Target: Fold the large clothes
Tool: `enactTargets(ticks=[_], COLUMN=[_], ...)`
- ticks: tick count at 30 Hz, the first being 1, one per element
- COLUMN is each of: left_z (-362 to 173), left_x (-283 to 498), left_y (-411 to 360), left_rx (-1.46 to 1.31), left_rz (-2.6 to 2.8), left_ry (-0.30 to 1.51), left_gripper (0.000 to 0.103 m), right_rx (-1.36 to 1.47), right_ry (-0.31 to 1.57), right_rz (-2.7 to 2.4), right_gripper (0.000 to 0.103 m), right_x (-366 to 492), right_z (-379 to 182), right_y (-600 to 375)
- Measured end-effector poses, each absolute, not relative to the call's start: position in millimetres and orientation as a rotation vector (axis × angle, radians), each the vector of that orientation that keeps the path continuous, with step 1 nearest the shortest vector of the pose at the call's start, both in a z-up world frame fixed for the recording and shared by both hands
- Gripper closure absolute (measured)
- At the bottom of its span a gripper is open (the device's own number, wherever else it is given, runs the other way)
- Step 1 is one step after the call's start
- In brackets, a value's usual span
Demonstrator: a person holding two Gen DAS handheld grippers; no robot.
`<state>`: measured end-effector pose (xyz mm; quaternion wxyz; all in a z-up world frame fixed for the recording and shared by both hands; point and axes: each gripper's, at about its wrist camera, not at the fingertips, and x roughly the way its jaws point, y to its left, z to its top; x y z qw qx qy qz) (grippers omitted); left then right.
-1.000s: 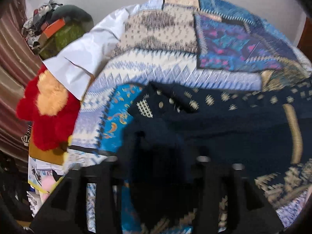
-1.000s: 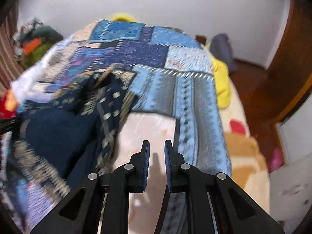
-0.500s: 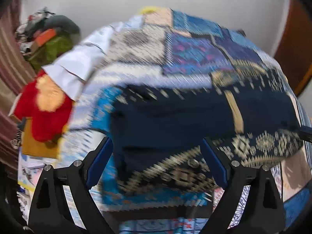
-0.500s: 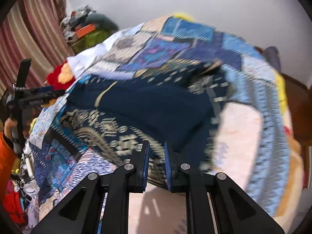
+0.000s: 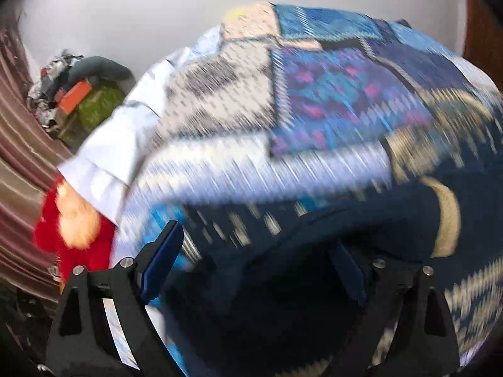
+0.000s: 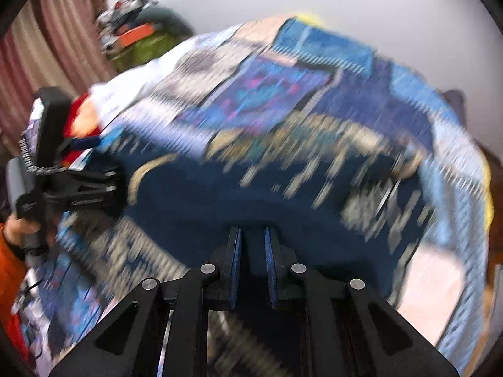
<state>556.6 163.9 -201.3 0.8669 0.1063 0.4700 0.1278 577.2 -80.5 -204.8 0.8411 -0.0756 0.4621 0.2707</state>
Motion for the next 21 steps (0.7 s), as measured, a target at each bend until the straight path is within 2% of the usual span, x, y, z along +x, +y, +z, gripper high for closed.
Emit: enactTargets(ticks=[5,8,11,16,21], left_z=[-144.9,-110.9,-102.3,-134.4,-202.8], left_x=[583.0,569.7,545.1,506.5,475.5], left_y=[194.0,202.6,197.1,171.3,156.8], left_rx=[0.128,0.051,0.023,0.101,0.198], left_rz=[0.366,0.326,0.241,0.144,0.123], left_ry=[0.896,0.84,0.837,0.922,1.057], left_gripper=[0.012,0.012,0.011,0.007,0.007], right_rx=[-0.162,-0.08,-0.006,-0.069,-0.187], right_ry=[0.832,0.806,0.788,0.823,0.944], right_rz=[0.341,0.367,0.476,0.598,0.663], right_gripper=[0.093,0.093,0.093,0.093,0.093], right_x=[630.9,637.0,619.3,564.8,522.3], right_z=[-164.9,-139.0,-120.8,-126.1,-179.2], right_y=[-82.1,-91.5,-99.8,-101.4,-96.8])
